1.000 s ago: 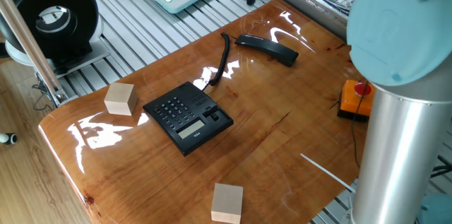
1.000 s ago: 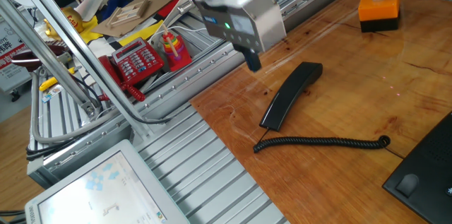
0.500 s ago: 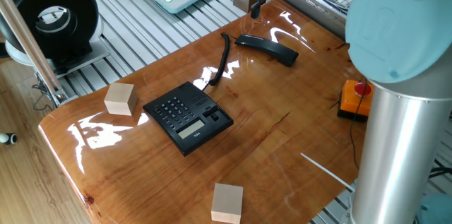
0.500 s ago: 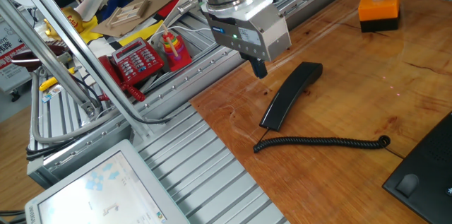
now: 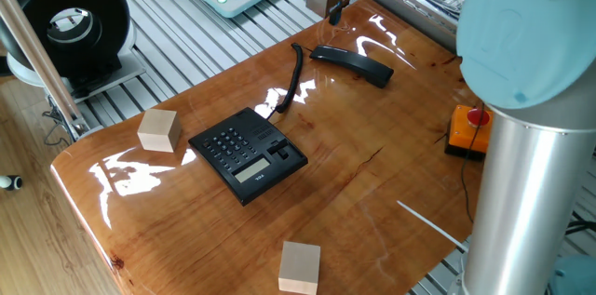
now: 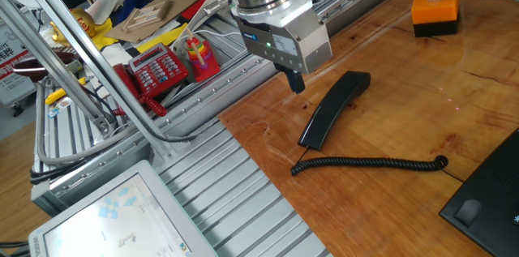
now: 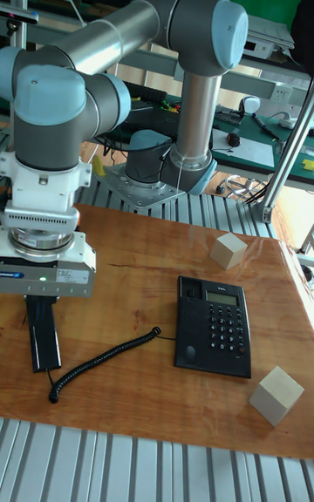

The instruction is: Place the handset of the telephone on the corresponding phone cradle

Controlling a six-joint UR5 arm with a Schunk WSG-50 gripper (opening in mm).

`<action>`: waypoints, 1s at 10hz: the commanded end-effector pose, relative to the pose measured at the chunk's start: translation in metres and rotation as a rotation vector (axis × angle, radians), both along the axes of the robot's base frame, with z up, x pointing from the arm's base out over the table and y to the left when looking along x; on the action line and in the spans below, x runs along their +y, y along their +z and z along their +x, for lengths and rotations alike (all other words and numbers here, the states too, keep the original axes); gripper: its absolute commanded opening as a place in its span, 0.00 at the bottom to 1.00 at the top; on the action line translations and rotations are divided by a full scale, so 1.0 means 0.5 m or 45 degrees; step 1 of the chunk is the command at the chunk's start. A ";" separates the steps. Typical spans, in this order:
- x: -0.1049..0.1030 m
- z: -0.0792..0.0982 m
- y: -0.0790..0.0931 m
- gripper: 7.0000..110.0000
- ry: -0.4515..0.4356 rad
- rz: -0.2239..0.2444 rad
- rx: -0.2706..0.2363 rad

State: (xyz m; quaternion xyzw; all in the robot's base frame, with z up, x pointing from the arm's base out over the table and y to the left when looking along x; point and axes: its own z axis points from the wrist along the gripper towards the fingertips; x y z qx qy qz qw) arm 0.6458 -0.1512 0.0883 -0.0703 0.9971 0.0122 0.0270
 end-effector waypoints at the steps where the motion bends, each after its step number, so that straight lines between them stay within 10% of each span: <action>1: 0.035 0.006 -0.036 0.00 0.158 0.108 0.045; 4: 0.034 0.047 -0.133 0.00 0.128 0.116 0.054; 7: -0.029 0.014 -0.053 0.00 0.123 -0.015 0.055; 10: -0.028 -0.035 -0.034 0.15 0.221 0.048 0.116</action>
